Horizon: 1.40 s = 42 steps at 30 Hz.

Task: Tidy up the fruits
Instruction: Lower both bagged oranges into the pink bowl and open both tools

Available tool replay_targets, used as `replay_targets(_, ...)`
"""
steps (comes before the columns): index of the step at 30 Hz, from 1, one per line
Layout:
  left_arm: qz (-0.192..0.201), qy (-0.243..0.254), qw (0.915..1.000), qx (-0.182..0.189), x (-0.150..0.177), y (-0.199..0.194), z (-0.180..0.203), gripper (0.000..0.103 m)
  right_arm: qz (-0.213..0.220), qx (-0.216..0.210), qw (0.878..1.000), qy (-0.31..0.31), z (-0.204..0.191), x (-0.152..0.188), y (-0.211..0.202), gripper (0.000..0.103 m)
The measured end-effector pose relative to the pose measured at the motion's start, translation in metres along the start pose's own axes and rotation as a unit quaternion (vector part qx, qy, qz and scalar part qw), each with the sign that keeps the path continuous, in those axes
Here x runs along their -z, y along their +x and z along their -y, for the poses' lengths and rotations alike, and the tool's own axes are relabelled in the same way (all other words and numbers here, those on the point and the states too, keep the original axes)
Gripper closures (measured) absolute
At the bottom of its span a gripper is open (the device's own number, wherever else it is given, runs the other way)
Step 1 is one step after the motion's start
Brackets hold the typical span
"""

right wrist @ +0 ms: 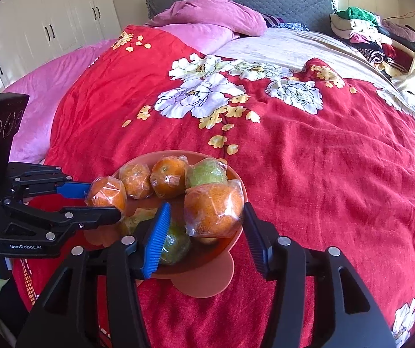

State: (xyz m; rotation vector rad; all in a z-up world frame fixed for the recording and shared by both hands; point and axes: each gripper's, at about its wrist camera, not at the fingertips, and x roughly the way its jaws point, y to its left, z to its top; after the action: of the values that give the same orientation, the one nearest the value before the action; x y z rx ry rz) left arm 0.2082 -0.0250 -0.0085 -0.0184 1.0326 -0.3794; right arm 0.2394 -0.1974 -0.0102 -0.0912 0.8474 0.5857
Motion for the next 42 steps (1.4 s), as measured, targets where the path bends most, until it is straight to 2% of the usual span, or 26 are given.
replay_targets(9, 0.000, 0.000, 1.0000, 0.001, 0.000, 0.000, 0.000, 0.073, 0.009, 0.002, 1.000, 0.013, 0.001, 0.004, -0.010, 0.032)
replay_targets(13, 0.001, 0.001, 1.0000, 0.002, 0.000, -0.001, 0.001, 0.073, 0.014, 0.006, 1.000, 0.012, 0.001, 0.004, -0.014, 0.029)
replay_targets(29, 0.001, 0.003, 1.0000, 0.005, 0.003, -0.005, 0.004, 0.073, 0.027, 0.012, 1.000, 0.010, -0.001, 0.004, -0.031, 0.020)
replay_targets(41, 0.016, 0.002, 0.9999, 0.006, 0.002, -0.019, 0.006, 0.069, 0.037, 0.017, 0.999, 0.010, -0.004, 0.003, -0.042, 0.015)
replay_targets(42, 0.017, 0.002, 0.9998, 0.006, 0.001, -0.020, 0.006, 0.067, 0.038, 0.018, 0.999, 0.009, -0.005, 0.003, -0.043, 0.014)
